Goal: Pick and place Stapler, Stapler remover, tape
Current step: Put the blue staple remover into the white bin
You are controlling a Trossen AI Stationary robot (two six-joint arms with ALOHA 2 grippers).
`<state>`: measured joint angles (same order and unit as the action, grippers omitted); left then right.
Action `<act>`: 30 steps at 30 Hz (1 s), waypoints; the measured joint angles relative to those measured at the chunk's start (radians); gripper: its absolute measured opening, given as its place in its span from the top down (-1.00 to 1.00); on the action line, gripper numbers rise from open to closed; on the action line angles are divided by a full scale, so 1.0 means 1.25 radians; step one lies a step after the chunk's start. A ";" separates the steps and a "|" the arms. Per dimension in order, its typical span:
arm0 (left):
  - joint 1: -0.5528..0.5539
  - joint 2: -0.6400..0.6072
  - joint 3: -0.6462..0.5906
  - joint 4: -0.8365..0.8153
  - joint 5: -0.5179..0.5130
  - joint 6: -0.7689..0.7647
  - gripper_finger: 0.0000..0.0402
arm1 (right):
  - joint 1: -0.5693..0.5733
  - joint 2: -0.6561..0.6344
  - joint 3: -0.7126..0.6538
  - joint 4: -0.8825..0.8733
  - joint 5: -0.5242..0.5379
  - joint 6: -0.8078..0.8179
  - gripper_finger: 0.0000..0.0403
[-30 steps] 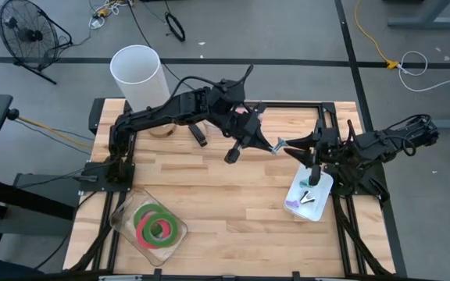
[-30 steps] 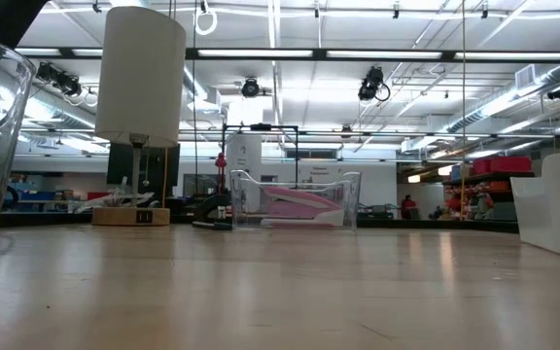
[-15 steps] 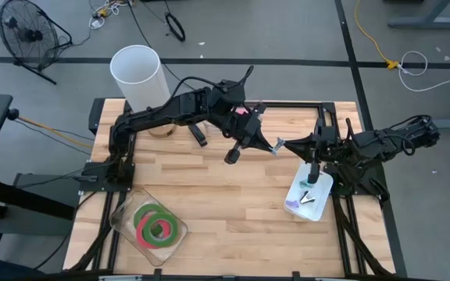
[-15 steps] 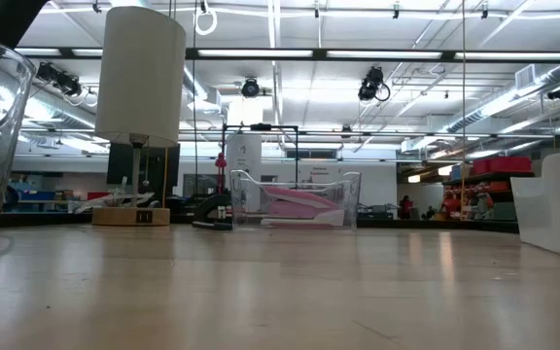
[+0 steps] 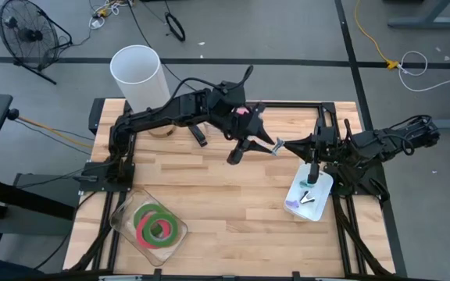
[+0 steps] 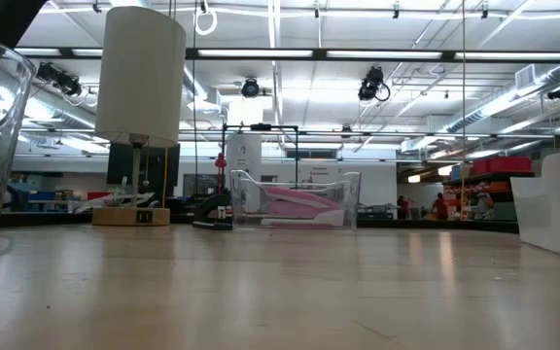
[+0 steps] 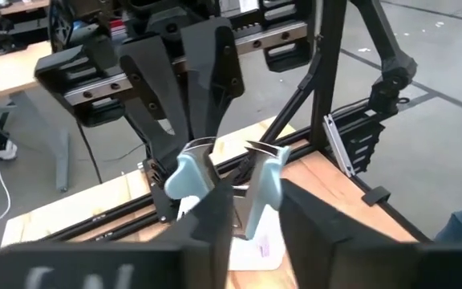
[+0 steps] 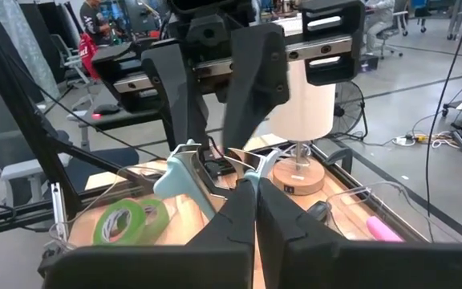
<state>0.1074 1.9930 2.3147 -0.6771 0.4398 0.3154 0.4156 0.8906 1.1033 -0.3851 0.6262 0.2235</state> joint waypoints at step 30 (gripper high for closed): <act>0.100 -0.060 0.028 -0.227 -0.011 -0.049 -0.14 | 0.000 -0.010 -0.001 -0.366 -0.148 0.191 1.00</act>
<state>0.2321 1.9186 2.3493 -0.9614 0.4255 0.2545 0.4160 0.8784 1.1019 -0.8430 0.4407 0.4622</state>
